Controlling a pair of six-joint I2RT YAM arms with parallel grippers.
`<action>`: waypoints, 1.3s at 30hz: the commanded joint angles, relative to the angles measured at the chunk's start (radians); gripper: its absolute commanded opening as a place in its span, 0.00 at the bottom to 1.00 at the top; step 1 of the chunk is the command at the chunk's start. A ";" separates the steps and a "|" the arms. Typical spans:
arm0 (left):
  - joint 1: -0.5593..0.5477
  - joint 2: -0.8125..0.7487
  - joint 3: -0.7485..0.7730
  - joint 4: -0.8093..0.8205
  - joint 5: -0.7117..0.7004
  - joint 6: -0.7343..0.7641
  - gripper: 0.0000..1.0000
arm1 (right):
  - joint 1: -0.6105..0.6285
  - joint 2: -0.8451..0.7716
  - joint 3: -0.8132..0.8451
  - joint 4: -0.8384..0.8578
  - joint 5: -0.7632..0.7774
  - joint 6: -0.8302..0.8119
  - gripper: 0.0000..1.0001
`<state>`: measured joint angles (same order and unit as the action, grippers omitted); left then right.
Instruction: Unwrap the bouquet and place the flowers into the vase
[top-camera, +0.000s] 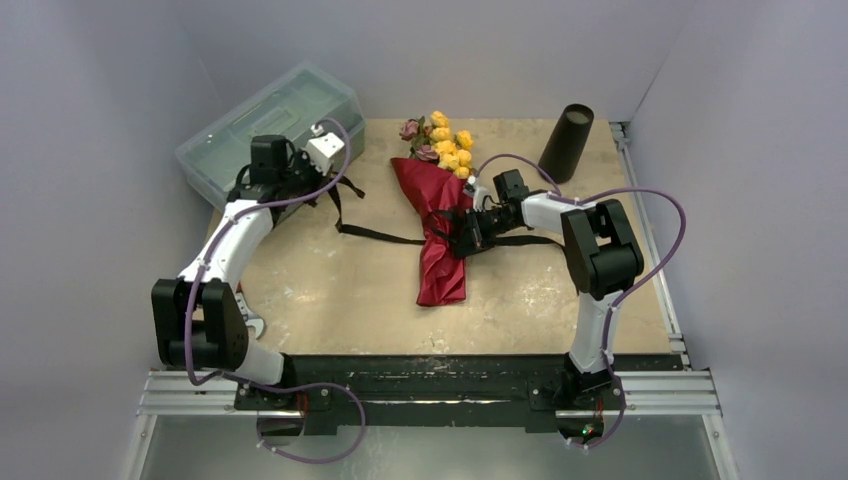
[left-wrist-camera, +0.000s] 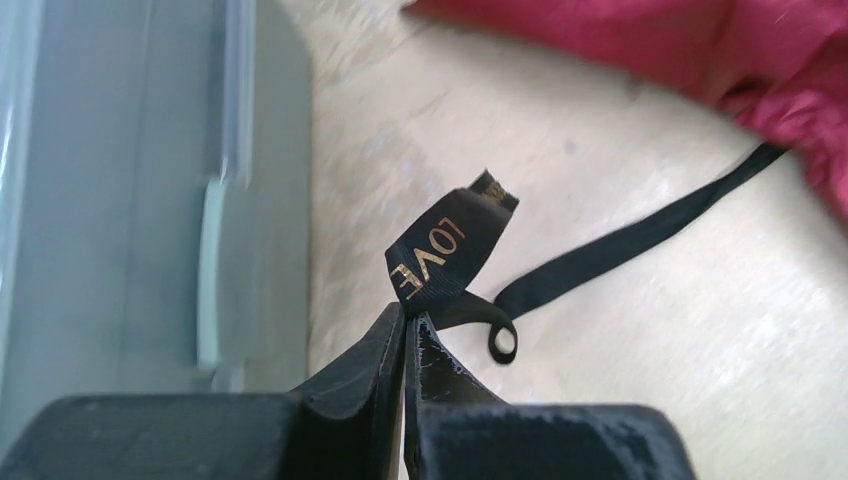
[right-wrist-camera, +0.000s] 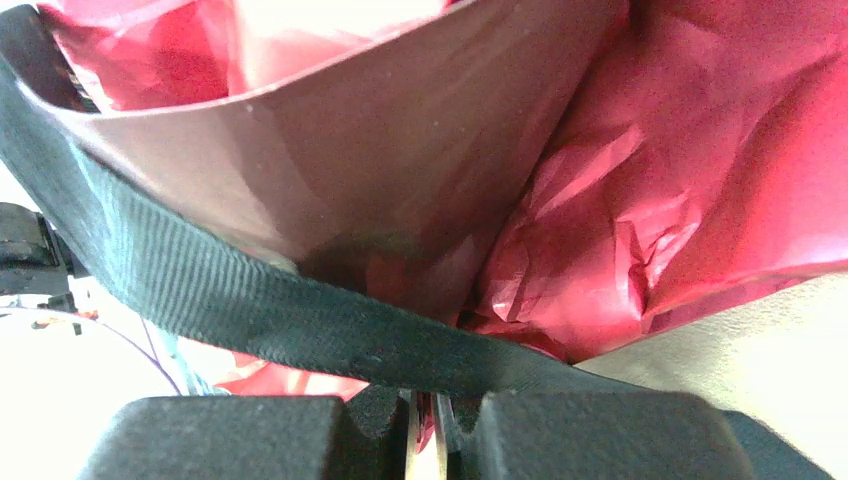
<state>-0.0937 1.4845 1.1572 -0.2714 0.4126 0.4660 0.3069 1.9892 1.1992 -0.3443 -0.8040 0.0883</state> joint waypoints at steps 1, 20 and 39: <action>0.092 -0.043 -0.020 -0.145 0.028 0.126 0.00 | 0.002 -0.049 0.049 -0.095 -0.017 -0.073 0.15; 0.121 -0.080 -0.216 -0.272 -0.034 0.554 0.00 | -0.197 -0.175 0.159 -0.487 0.074 -0.391 0.61; 0.104 -0.162 -0.177 -0.243 0.125 0.512 0.67 | -0.221 -0.214 0.181 -0.553 0.204 -0.454 0.66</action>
<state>0.0261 1.3857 0.9367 -0.5644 0.4442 1.0267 0.1036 1.8469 1.3987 -0.8379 -0.6937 -0.2852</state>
